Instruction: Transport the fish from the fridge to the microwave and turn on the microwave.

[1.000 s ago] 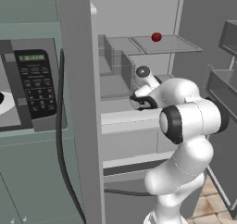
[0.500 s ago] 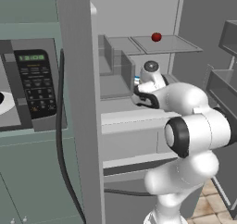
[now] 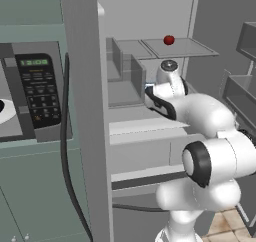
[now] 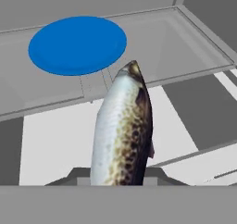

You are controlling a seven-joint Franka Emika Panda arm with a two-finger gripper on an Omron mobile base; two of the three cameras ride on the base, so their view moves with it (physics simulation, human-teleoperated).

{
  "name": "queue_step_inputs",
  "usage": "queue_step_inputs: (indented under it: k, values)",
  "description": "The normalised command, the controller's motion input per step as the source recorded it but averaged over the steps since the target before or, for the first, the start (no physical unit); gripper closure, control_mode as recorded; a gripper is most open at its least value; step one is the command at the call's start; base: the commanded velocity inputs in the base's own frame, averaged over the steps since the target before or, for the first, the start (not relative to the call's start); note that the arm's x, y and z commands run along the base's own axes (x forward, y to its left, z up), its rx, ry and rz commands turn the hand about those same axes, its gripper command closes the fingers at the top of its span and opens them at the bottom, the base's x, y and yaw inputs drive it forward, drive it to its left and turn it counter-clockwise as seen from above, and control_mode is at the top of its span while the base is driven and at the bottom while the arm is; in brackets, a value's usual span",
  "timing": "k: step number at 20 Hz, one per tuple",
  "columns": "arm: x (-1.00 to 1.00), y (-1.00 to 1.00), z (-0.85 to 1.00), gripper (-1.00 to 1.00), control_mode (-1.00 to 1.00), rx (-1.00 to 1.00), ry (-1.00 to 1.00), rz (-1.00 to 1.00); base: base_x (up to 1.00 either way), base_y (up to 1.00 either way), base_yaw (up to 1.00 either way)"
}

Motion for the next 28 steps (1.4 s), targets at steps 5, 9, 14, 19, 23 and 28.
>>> queue_step_inputs:
  k: [5,9,14,19,23,28]
  values:
    - [-0.43,0.00,0.17,1.00,-1.00,-0.04,0.07,0.07,0.00,0.00,0.00]
    - [-0.43,0.00,0.19,1.00,-1.00,0.00,0.07,0.09,0.00,0.00,0.00]
    - [-0.45,0.00,0.19,1.00,-1.00,0.01,0.04,0.13,0.00,0.00,0.00]
    - [-0.51,0.00,0.15,1.00,-1.00,0.01,0.00,0.15,0.00,0.00,0.00]
    - [-0.52,0.00,0.14,1.00,-1.00,0.00,-0.04,0.11,0.00,0.00,0.00]
    - [-0.46,0.00,0.15,1.00,-1.00,0.00,-0.01,0.01,0.00,0.00,0.00]
